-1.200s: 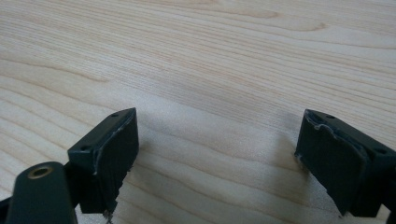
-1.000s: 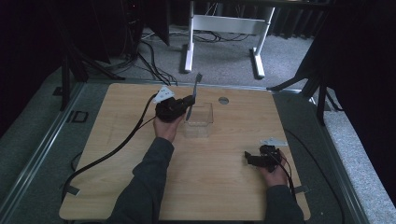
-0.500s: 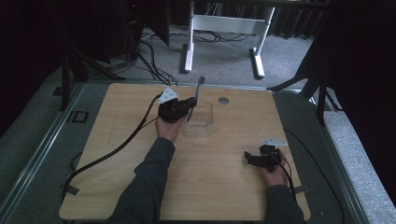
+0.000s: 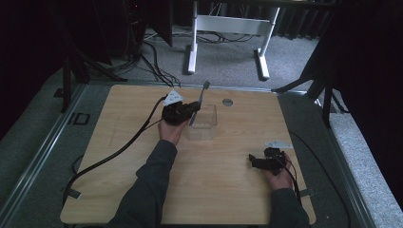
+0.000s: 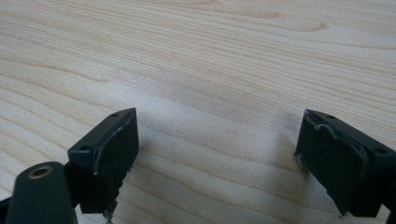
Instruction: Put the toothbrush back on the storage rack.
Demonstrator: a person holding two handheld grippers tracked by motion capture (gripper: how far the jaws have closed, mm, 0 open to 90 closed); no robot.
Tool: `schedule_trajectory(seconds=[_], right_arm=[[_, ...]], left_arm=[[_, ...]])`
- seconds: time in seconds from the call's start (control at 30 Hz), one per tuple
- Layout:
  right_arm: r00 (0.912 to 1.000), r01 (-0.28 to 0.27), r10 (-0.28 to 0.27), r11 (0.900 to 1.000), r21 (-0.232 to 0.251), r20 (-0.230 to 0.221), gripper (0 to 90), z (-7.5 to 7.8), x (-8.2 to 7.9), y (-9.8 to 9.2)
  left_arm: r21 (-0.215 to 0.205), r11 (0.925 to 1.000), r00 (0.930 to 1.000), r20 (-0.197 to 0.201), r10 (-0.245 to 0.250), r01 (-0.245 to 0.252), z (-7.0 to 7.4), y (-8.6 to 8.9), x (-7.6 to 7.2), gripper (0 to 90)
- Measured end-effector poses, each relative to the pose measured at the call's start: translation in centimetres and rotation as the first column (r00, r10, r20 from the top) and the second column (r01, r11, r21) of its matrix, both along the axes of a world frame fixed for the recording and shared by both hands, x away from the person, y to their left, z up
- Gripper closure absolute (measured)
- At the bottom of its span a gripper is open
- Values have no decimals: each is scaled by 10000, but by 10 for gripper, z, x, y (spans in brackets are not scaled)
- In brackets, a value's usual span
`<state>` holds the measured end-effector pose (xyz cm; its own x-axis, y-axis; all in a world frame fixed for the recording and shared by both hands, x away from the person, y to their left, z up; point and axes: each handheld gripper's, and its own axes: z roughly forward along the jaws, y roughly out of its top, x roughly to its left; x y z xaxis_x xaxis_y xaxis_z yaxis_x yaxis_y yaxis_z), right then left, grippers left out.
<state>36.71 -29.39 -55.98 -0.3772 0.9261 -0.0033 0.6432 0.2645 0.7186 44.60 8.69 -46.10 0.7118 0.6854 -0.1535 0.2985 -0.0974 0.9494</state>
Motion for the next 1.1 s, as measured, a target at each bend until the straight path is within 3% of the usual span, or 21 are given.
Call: schedule_trajectory(seconds=[0.27,0.63,0.9,1.1], right_arm=[[10000,10,-10,10000,2,-6,126,0,0,0],[10000,14,-14,10000,8,-10,126,0,0,0],[10000,3,-3,10000,8,-12,126,0,0,0],[10000,2,-2,10000,5,-10,126,0,0,0]], left_arm=[[389,9991,9997,-194,-130,138,-6,-2,1,813],[1135,9915,9964,-631,-567,637,-16,-4,0,802],[1162,9916,9975,-479,-513,565,-10,-1,-4,631],[1155,9924,9989,-244,-399,425,-2,4,-9,568]])
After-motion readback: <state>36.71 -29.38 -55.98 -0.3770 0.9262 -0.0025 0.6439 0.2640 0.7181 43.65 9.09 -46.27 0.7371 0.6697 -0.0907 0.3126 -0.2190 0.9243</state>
